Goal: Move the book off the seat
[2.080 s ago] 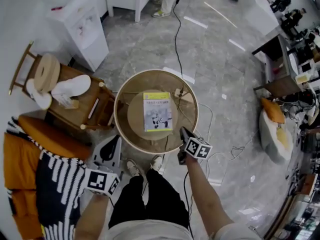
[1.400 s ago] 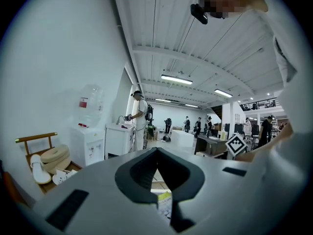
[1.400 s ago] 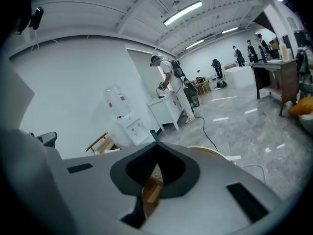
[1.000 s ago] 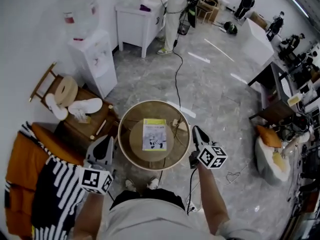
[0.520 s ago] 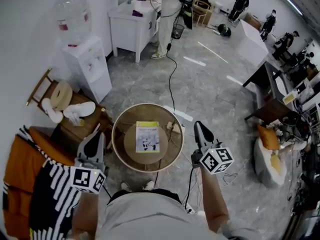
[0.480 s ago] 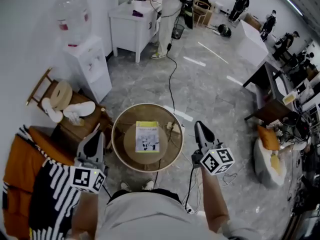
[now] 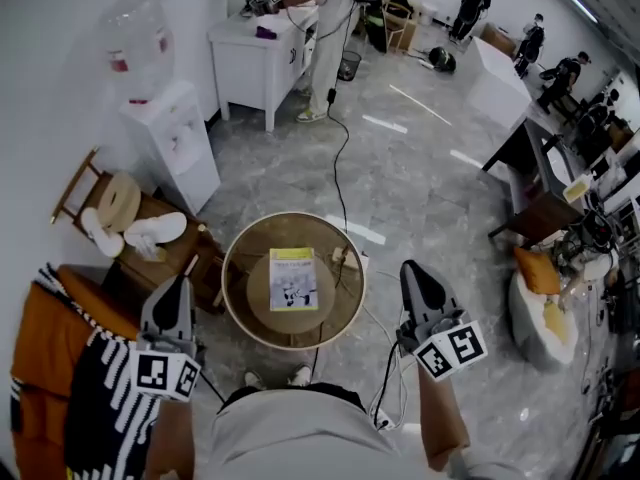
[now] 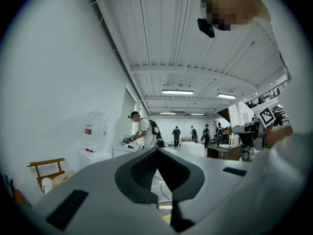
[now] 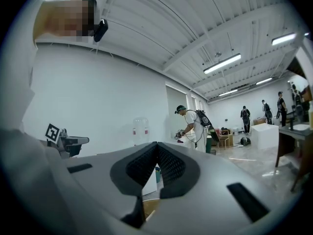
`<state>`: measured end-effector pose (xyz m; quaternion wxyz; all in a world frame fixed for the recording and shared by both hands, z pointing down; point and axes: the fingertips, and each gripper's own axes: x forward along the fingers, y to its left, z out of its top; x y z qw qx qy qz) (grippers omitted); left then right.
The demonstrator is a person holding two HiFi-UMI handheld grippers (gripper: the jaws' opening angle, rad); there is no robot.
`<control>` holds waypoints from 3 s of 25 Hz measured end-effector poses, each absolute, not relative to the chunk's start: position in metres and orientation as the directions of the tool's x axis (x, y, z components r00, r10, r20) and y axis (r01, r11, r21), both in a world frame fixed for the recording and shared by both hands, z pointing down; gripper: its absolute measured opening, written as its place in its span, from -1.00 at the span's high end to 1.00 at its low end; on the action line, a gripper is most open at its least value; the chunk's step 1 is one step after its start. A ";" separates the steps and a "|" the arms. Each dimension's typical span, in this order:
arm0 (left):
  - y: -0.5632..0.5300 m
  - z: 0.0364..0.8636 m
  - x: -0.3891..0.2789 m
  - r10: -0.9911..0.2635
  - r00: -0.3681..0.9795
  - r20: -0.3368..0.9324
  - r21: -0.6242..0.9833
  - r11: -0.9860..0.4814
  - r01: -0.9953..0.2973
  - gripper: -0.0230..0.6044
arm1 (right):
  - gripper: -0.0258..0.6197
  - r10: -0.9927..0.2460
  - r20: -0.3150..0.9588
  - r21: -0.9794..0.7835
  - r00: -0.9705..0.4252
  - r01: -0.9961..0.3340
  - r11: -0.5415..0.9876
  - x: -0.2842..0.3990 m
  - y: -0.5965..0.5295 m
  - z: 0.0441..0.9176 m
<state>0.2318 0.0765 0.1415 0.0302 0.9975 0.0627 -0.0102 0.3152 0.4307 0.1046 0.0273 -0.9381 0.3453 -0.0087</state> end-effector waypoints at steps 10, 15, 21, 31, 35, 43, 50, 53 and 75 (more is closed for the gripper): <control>0.064 0.129 0.213 0.091 0.995 -0.040 0.046 -0.995 0.093 0.87 | 0.85 -0.534 -0.006 -0.058 0.846 -0.533 -0.844 0.290 0.441 0.112; 0.072 0.134 0.204 0.086 0.996 -0.033 0.058 -0.994 0.088 0.87 | 0.85 -0.551 0.014 -0.044 0.835 -0.550 -0.834 0.276 0.436 0.115; 0.064 0.122 0.200 0.076 0.996 -0.038 0.018 -0.997 0.077 0.87 | 0.85 -0.523 -0.012 -0.076 0.853 -0.522 -0.850 0.275 0.441 0.107; 0.083 0.111 0.226 0.135 0.986 -0.093 0.037 -0.990 0.139 0.87 | 0.85 -0.572 0.011 -0.084 0.820 -0.570 -0.818 0.279 0.408 0.117; 0.079 0.110 0.231 0.139 0.986 -0.094 0.040 -0.989 0.143 0.87 | 0.85 -0.586 0.007 -0.085 0.810 -0.584 -0.808 0.285 0.395 0.114; 0.070 0.114 0.229 0.139 0.987 -0.081 0.048 -0.989 0.143 0.87 | 0.85 -0.587 0.008 -0.086 0.809 -0.585 -0.807 0.287 0.383 0.116; 0.068 0.121 0.224 0.149 0.987 -0.058 0.057 -0.987 0.153 0.87 | 0.85 -0.587 0.016 -0.094 0.809 -0.583 -0.807 0.285 0.375 0.119; 0.064 0.123 0.222 0.149 0.987 -0.053 0.059 -0.987 0.152 0.87 | 0.85 -0.604 0.011 -0.095 0.797 -0.601 -0.794 0.281 0.368 0.120; 0.067 0.137 0.206 0.191 0.981 -0.016 0.083 -0.978 0.192 0.87 | 0.85 -0.621 0.036 -0.114 0.783 -0.614 -0.781 0.256 0.354 0.131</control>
